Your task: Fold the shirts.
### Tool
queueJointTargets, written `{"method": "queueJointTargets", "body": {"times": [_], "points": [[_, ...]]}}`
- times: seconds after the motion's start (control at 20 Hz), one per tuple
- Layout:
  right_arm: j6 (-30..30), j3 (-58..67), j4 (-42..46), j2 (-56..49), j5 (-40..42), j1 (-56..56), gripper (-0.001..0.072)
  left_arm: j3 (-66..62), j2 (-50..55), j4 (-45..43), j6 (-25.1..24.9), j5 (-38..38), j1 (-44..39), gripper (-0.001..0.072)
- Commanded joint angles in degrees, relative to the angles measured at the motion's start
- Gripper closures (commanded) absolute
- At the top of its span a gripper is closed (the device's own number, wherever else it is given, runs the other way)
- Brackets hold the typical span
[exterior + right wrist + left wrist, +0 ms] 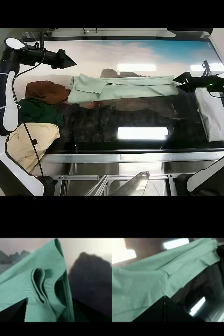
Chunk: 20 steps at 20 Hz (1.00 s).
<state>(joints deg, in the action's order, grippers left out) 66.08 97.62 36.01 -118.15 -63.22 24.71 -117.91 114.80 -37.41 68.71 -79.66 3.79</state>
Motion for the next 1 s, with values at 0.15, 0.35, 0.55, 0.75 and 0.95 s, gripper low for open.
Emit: {"method": "queueJointTargets", "body": {"times": [0.15,0.35,0.55,0.75,0.95], "points": [[2.99,3.67,-1.77,-4.02,-3.23,-2.62,0.0352,6.03,-0.94,0.02,-0.13,-4.59,-5.49,0.0697],[3.19,7.63,-1.73,-4.00,-4.76,-2.84,0.0687,6.36,0.09,-0.11,-0.31,-1.31,-11.67,0.0695],[3.61,10.58,-1.68,-2.38,-8.15,-2.91,0.0688,5.09,3.89,-0.11,-0.24,6.86,-18.56,0.0696],[3.67,10.58,-1.16,1.53,-11.47,-2.93,0.0688,5.03,9.62,0.09,0.57,21.51,-27.41,0.0697],[3.82,10.58,-1.36,6.80,-16.44,-4.28,0.0688,5.03,12.33,-0.04,4.20,36.33,-34.01,0.0698]]}}
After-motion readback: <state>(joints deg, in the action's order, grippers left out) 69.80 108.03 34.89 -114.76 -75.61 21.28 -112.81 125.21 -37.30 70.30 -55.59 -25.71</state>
